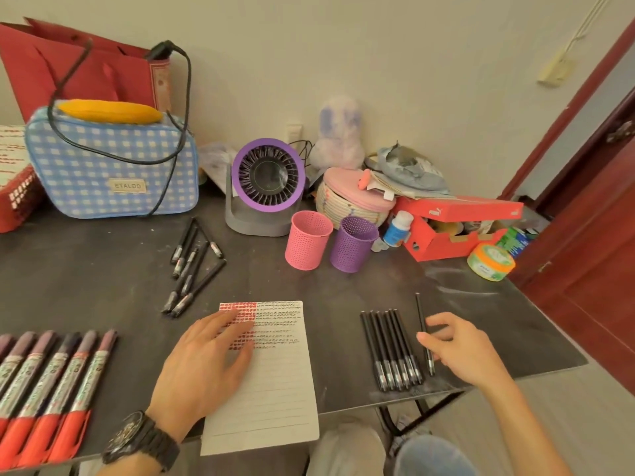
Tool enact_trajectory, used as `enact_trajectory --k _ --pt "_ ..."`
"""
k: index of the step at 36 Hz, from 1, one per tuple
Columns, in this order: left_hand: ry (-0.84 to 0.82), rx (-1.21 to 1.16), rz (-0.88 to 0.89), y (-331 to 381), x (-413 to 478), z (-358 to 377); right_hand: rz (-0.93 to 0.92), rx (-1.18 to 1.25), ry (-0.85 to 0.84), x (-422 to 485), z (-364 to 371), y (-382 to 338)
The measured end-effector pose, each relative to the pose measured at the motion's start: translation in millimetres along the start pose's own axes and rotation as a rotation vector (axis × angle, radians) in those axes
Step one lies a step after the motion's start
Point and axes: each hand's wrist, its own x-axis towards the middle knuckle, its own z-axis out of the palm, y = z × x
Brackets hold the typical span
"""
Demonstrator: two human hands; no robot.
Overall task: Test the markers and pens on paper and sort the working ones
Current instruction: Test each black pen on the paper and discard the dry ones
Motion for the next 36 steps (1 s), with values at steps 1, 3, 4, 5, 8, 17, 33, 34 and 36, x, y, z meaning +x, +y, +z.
enact_trajectory --k 1,3,4,5,8,17,33,34,36 --pt "-0.002 -0.002 -0.001 0 0 0 0.013 -0.021 -0.014 0 0 2" --pt "-0.006 -0.003 -0.005 1 0 0 0.036 -0.047 -0.049 0 3 4" --pt "-0.012 -0.002 -0.007 1 0 -1 0.048 -0.056 -0.066 0 4 4" --pt "-0.014 0.001 -0.009 1 0 -1 0.057 -0.063 -0.08 0 6 4" --pt "0.007 -0.014 -0.005 2 -1 -2 0.057 -0.07 -0.095 2 11 5" --pt "0.002 -0.029 -0.002 0 -2 -1 0.051 -0.063 -0.068 3 17 8" --pt "0.013 -0.026 0.004 -1 -1 2 0.055 -0.089 -0.015 -3 19 -1" --pt "0.011 -0.021 0.0 -1 -1 2 0.057 -0.1 0.003 -3 19 -2" --pt "0.008 -0.016 -0.005 -1 -1 1 0.044 -0.118 0.056 -5 21 -7"
